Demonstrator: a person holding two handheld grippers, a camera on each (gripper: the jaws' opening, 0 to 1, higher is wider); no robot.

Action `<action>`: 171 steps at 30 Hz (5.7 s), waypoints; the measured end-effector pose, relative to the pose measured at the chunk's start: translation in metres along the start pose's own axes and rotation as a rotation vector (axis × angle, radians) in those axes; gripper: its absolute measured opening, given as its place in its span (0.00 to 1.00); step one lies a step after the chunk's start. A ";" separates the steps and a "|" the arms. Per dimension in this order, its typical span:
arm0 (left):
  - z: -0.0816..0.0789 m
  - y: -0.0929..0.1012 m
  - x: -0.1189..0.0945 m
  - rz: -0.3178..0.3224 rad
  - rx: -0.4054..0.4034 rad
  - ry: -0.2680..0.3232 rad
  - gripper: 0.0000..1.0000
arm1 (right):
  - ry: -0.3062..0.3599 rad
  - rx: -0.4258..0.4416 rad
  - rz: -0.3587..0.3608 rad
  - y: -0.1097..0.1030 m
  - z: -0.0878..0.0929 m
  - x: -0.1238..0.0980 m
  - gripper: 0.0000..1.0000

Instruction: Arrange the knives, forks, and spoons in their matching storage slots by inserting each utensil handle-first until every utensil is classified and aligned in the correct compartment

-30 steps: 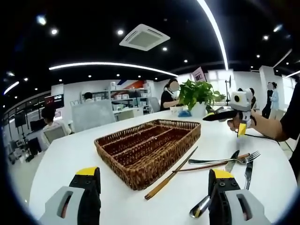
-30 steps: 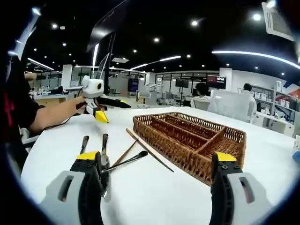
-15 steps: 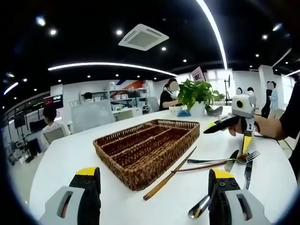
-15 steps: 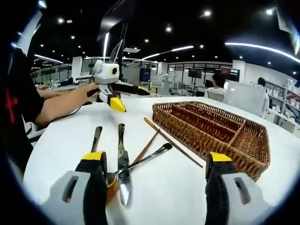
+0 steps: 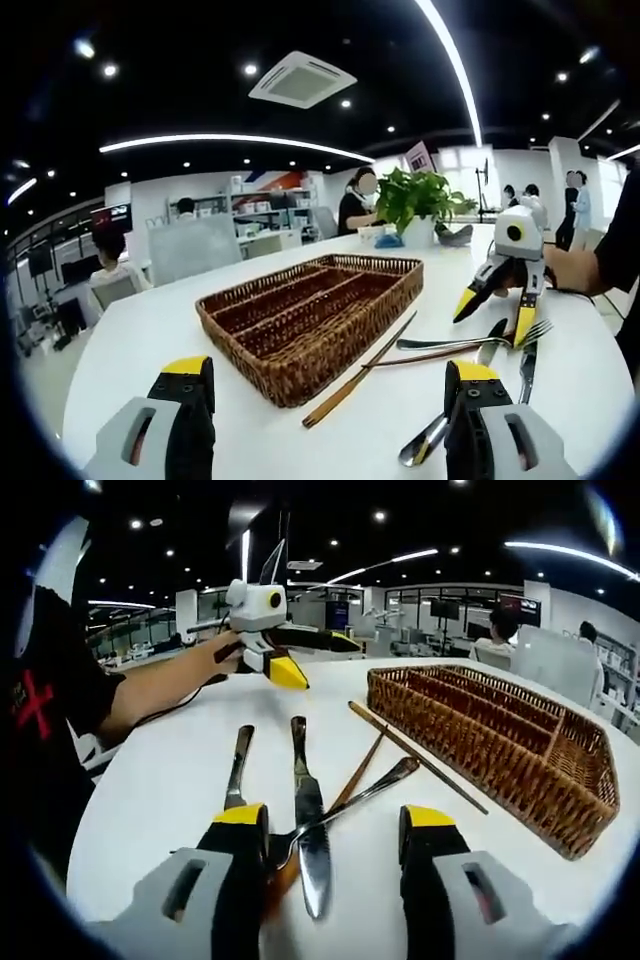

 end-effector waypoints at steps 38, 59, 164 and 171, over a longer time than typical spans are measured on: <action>0.002 0.004 0.004 0.016 0.018 -0.018 1.00 | -0.022 -0.063 -0.033 -0.003 -0.001 -0.004 0.01; 0.001 0.008 0.006 0.031 0.024 -0.023 1.00 | -0.030 -0.197 -0.028 -0.006 0.000 -0.008 0.00; -0.061 0.146 0.100 0.583 0.104 0.168 0.15 | 0.491 -0.069 -0.082 -0.017 -0.124 -0.042 0.00; -0.056 0.136 0.087 0.569 0.174 0.135 0.01 | 0.504 0.002 -0.095 -0.006 -0.122 -0.050 0.00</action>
Point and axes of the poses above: the point that each gripper's makers call its tool centre point, and the gripper's own axes: x roughly forward along the fingers, y roughly to its right, z roughly out of its underside, the point moved 4 cm from there along -x, roughly backward along the fingers, and after that the axes turned 15 degrees about z, right-handed, at the moved point
